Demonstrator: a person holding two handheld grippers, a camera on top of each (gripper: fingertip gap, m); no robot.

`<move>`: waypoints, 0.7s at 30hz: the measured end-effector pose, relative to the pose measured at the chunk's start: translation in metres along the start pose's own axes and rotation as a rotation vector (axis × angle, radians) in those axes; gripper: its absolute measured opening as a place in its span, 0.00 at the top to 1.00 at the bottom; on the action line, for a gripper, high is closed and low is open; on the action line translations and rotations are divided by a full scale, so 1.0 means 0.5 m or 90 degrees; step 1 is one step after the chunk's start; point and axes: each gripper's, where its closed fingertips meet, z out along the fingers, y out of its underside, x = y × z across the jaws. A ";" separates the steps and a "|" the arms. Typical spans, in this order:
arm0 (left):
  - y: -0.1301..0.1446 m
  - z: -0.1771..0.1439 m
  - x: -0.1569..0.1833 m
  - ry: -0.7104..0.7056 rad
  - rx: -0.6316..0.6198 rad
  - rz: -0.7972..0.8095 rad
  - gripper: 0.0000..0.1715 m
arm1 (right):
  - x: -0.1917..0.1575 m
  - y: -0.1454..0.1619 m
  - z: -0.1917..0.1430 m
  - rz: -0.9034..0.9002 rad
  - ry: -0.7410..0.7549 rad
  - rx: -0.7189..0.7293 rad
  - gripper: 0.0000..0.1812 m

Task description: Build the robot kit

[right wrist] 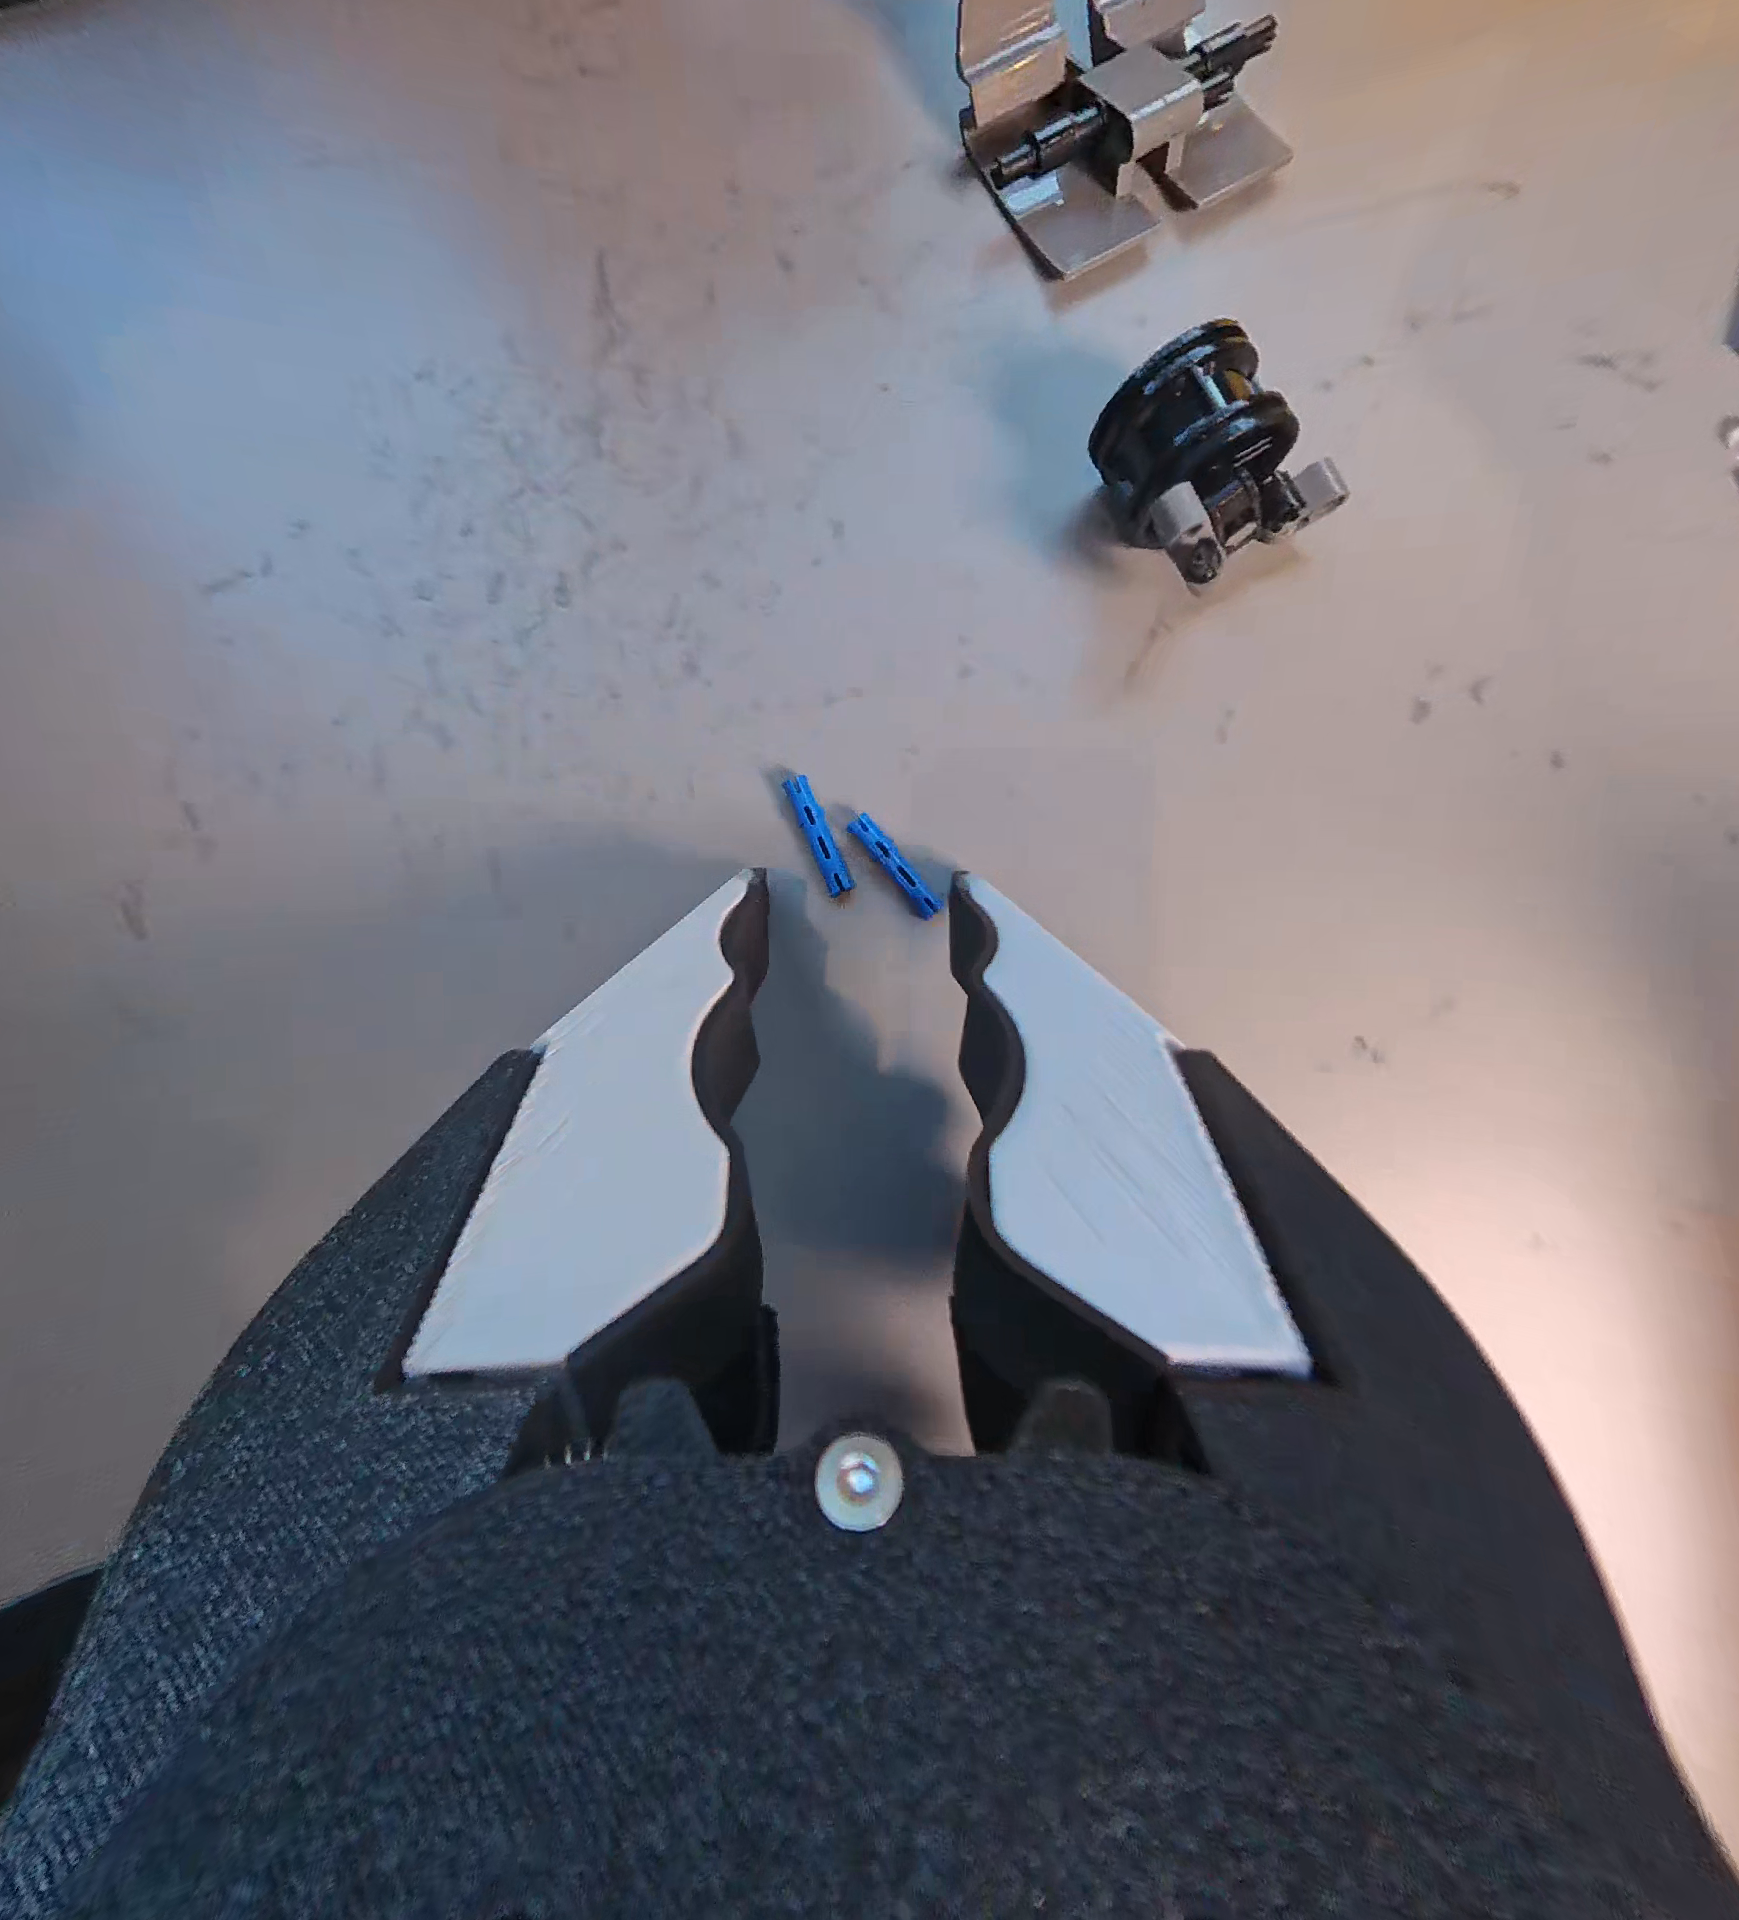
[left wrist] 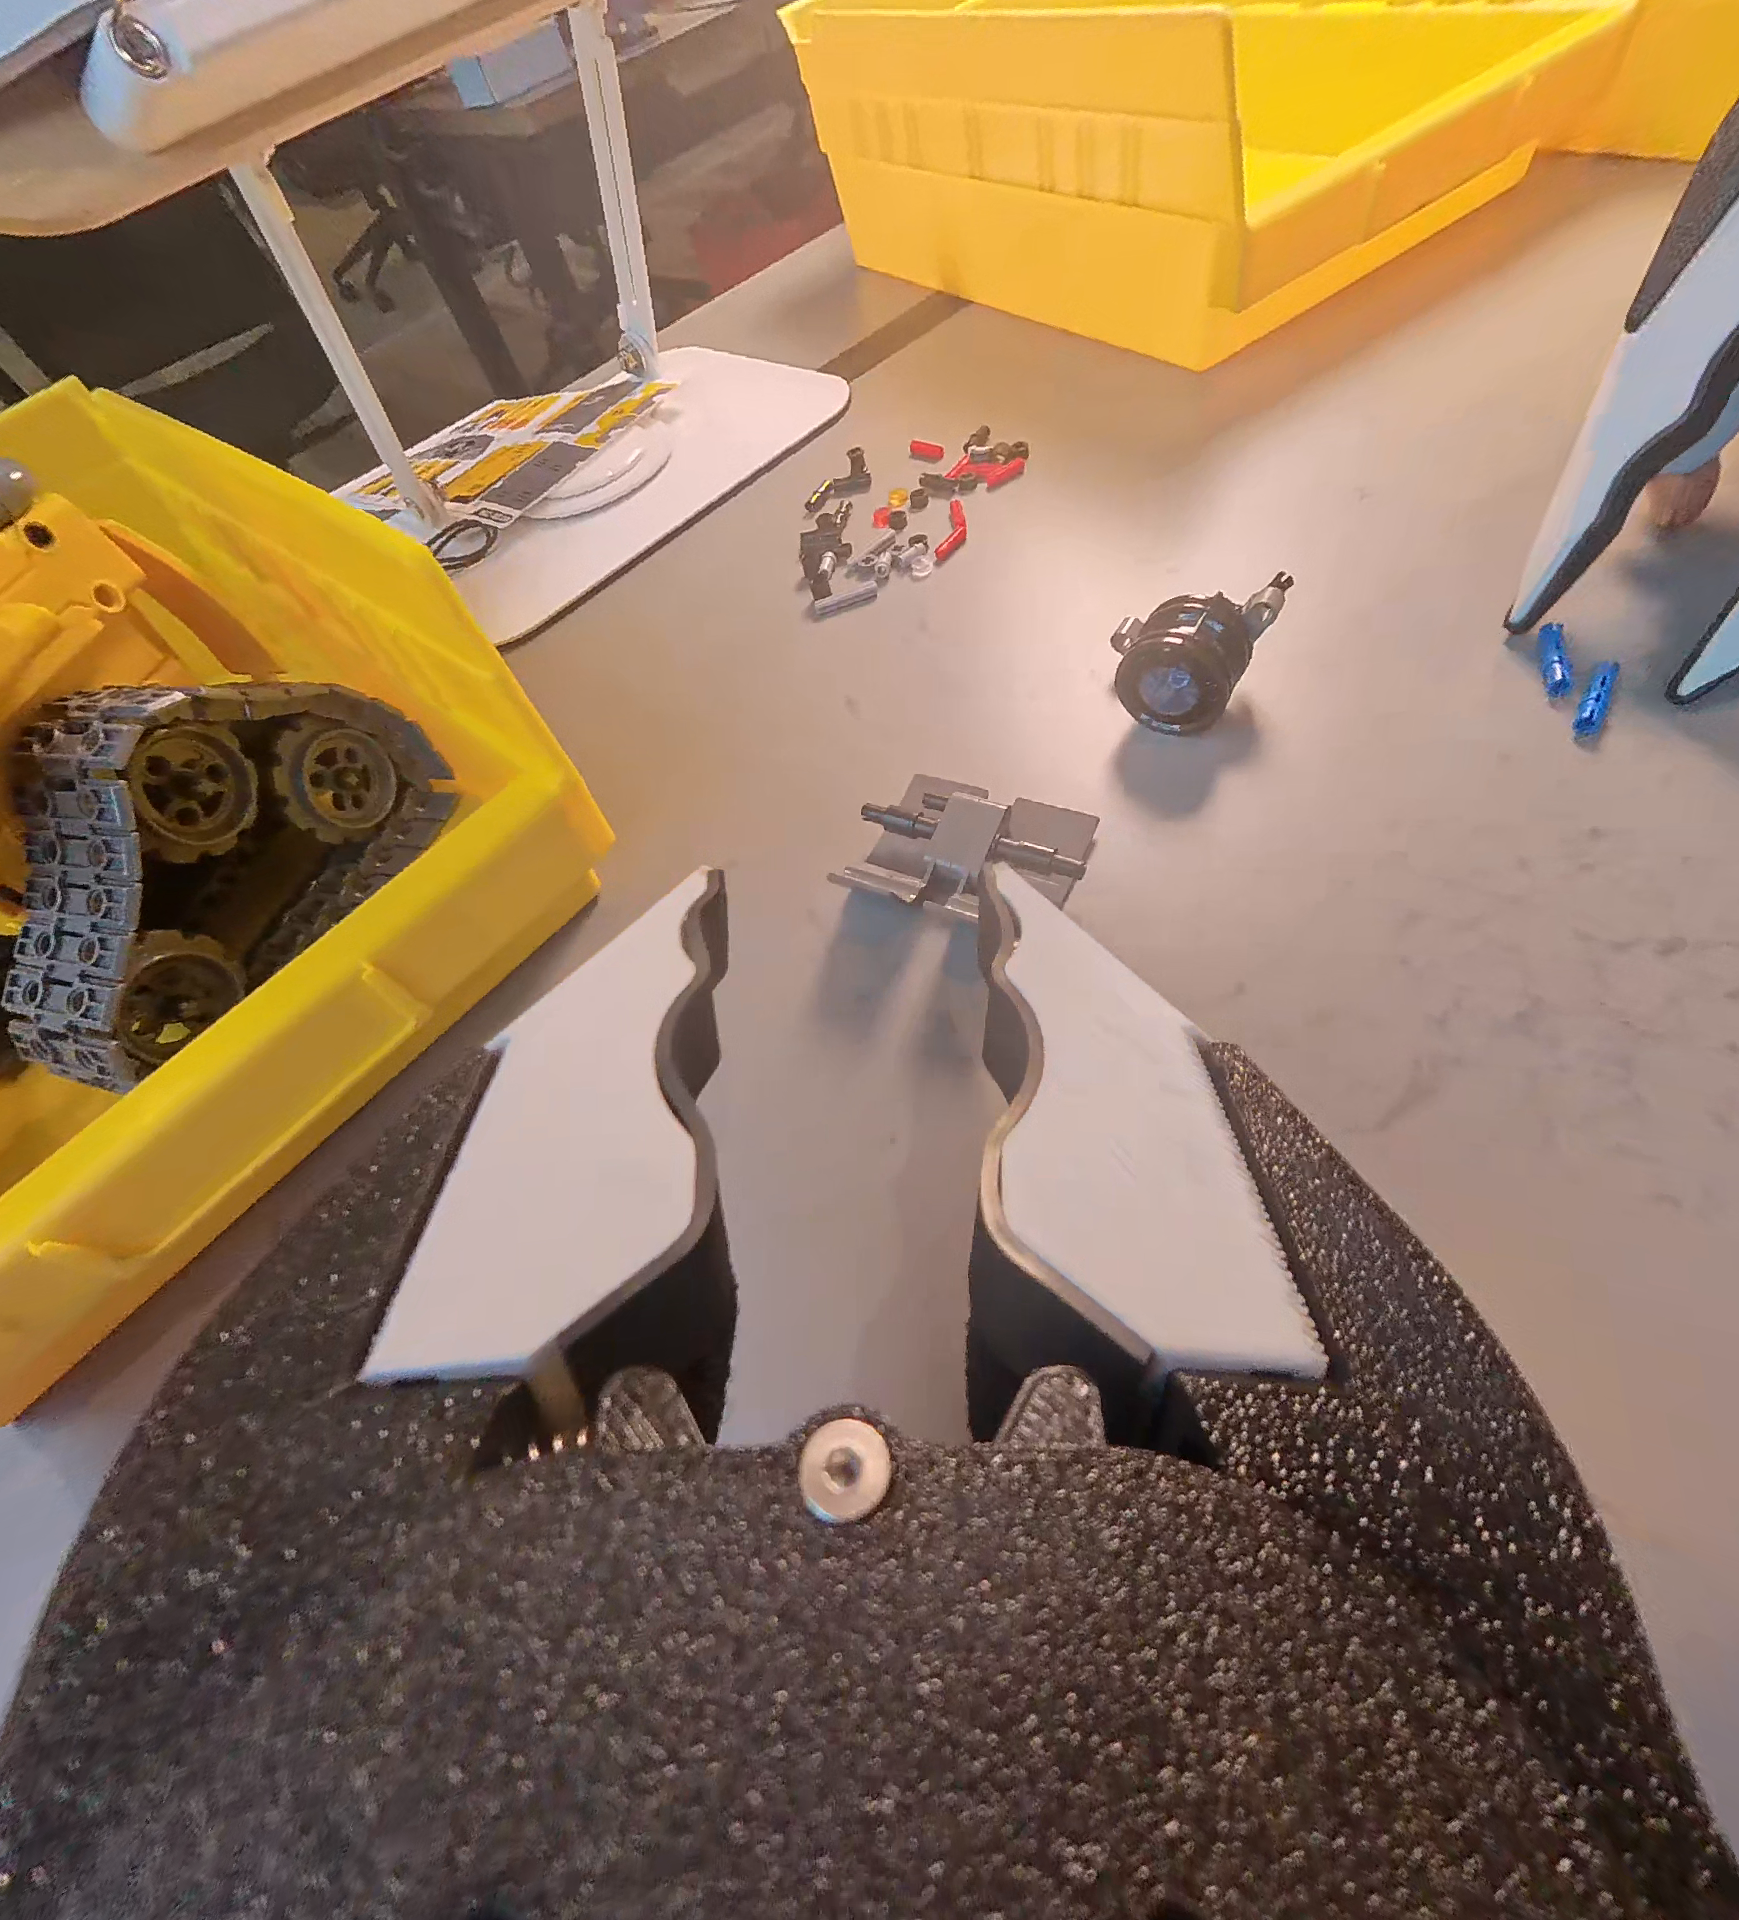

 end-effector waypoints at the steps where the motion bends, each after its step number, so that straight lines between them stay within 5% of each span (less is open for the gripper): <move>1: 0.000 0.000 -0.001 0.000 0.001 -0.003 0.72 | -0.002 -0.001 0.002 -0.002 -0.001 -0.002 0.81; 16: -0.008 0.000 0.008 0.005 0.012 0.005 0.73 | -0.012 -0.010 0.009 -0.016 -0.006 0.000 0.88; 21: -0.046 -0.026 -0.018 -0.022 0.089 -0.045 0.73 | 0.011 -0.069 -0.047 0.005 0.044 0.152 0.84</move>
